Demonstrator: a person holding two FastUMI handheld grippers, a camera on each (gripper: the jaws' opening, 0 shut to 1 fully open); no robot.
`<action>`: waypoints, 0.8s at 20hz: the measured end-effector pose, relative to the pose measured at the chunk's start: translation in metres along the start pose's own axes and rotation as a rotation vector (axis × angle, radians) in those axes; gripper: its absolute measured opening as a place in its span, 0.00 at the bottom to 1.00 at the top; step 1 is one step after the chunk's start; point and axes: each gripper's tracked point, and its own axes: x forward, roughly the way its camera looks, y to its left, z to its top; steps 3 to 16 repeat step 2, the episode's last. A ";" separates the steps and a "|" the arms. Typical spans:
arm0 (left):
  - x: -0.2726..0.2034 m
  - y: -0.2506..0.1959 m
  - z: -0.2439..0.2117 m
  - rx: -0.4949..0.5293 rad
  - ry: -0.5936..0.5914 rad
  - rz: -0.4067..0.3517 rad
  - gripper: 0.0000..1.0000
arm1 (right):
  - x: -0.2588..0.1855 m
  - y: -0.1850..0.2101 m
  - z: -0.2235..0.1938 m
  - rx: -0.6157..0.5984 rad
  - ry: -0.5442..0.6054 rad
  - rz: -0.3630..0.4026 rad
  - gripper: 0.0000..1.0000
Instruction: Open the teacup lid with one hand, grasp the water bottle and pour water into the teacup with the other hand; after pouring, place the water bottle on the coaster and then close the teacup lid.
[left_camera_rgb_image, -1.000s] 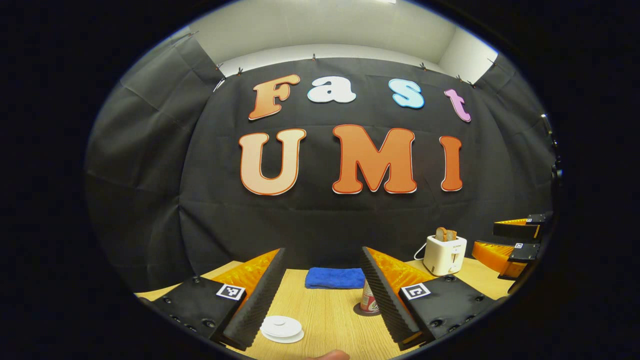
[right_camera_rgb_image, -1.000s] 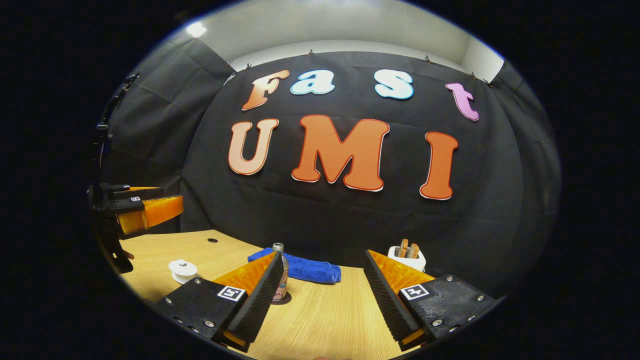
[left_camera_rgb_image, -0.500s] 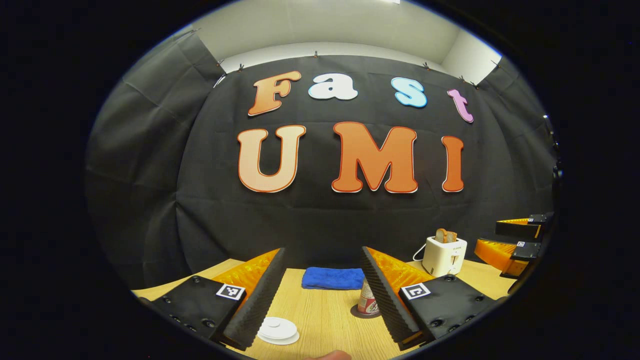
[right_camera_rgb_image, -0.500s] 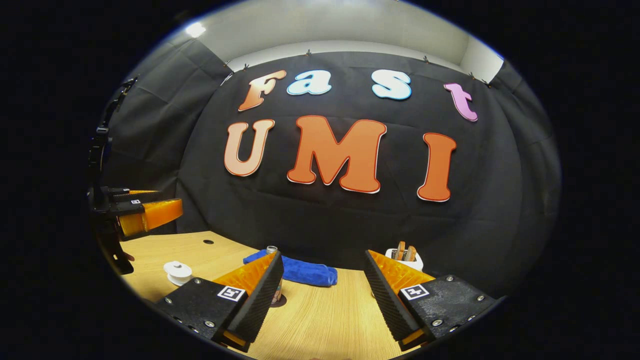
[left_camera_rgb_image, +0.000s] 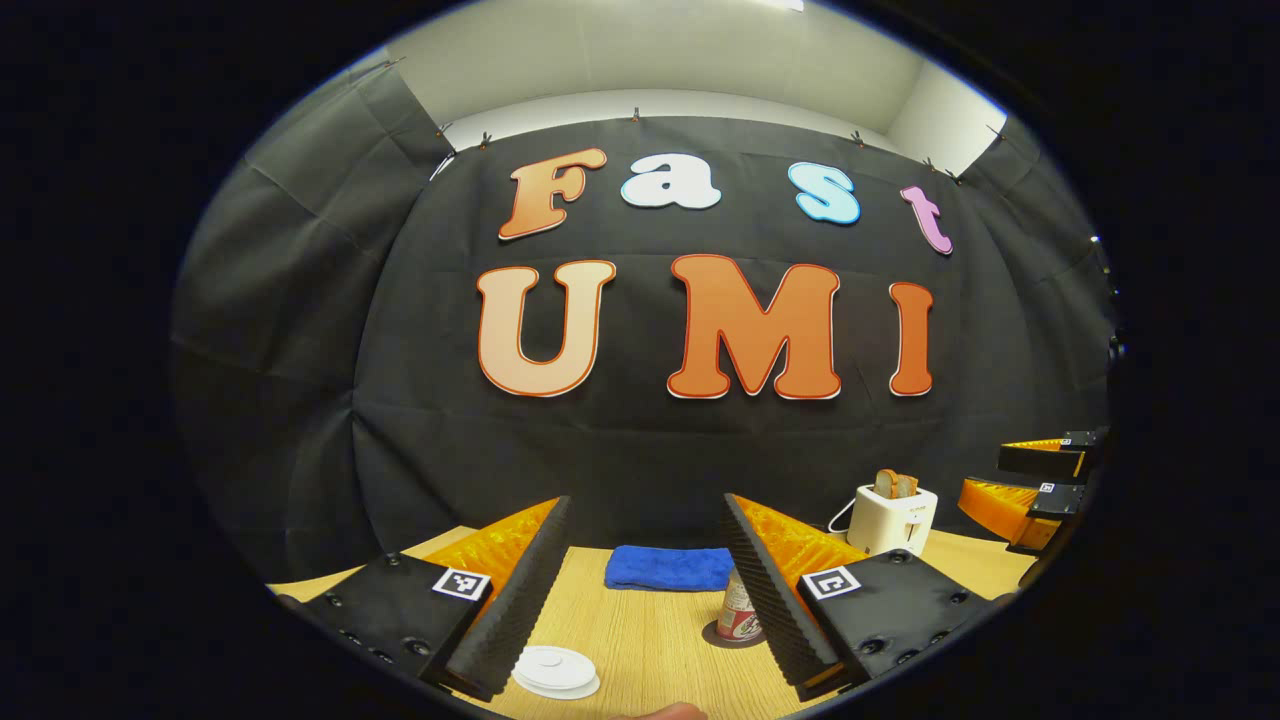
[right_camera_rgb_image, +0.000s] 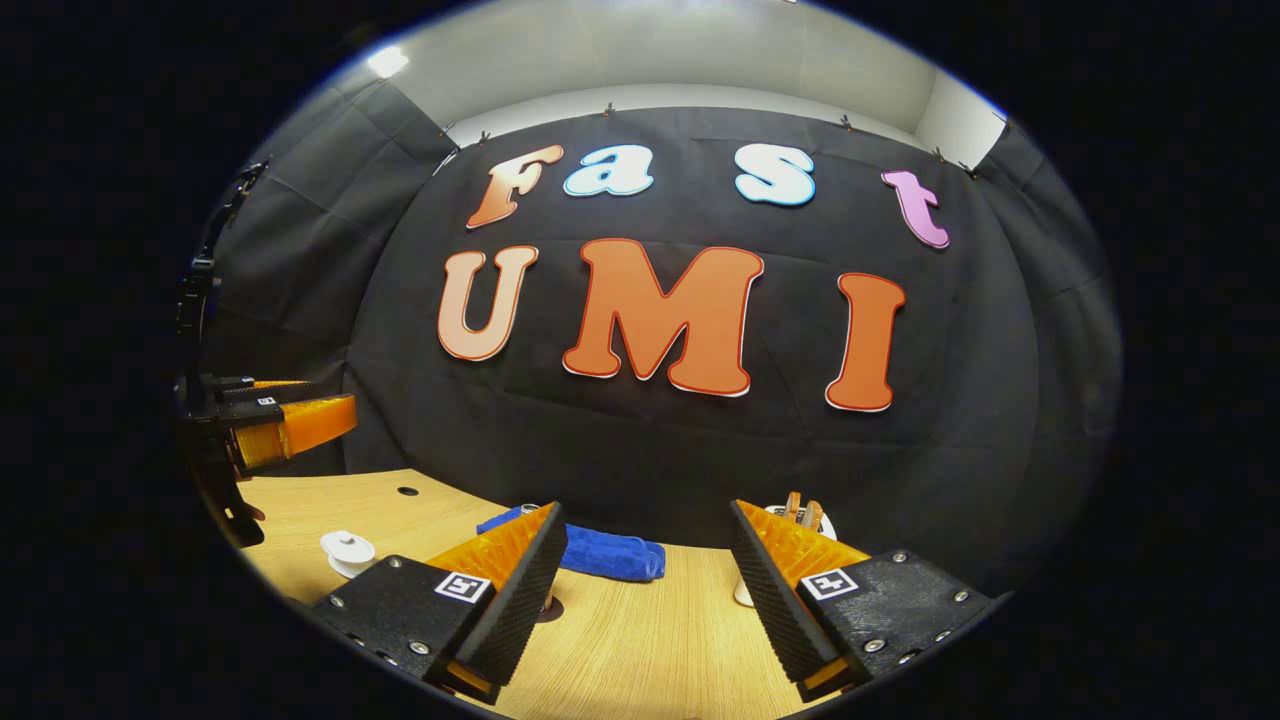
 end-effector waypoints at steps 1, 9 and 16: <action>0.001 0.000 -0.001 0.000 0.003 0.000 1.00 | -0.001 0.000 0.000 0.001 0.004 0.000 0.97; 0.001 0.001 -0.001 -0.001 0.004 0.000 1.00 | -0.001 0.001 -0.001 0.002 0.004 0.001 0.97; 0.001 0.001 -0.001 -0.001 0.004 0.000 1.00 | -0.001 0.001 -0.001 0.002 0.004 0.001 0.97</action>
